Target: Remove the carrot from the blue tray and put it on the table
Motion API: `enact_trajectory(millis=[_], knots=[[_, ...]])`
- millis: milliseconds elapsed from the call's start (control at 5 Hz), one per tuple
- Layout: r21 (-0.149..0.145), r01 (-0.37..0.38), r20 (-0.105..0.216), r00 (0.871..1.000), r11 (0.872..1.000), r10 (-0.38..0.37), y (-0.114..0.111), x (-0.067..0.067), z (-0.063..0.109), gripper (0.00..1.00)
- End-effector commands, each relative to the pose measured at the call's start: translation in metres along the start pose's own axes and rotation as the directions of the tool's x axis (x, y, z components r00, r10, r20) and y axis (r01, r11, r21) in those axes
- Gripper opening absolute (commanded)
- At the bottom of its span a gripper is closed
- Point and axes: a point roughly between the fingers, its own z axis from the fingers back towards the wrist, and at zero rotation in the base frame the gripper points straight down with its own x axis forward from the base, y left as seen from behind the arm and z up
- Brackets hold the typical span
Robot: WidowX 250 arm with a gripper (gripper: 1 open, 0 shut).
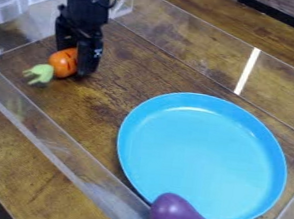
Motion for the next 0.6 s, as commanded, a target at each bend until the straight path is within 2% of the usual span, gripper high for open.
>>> enact_trajectory(millis=[0, 200, 400], knots=[[0.032, -0.021, 0.075, 0.997, 0.999, 0.018, 0.0199, 0.0046, 0.0208, 1.0], [0.021, -0.114, 0.089, 0.99, 0.993, 0.112, 0.0215, -0.001, 0.0226, 1.0], [0.009, -0.205, 0.095, 0.975, 0.979, 0.203, 0.0216, -0.0048, 0.018, 1.0]])
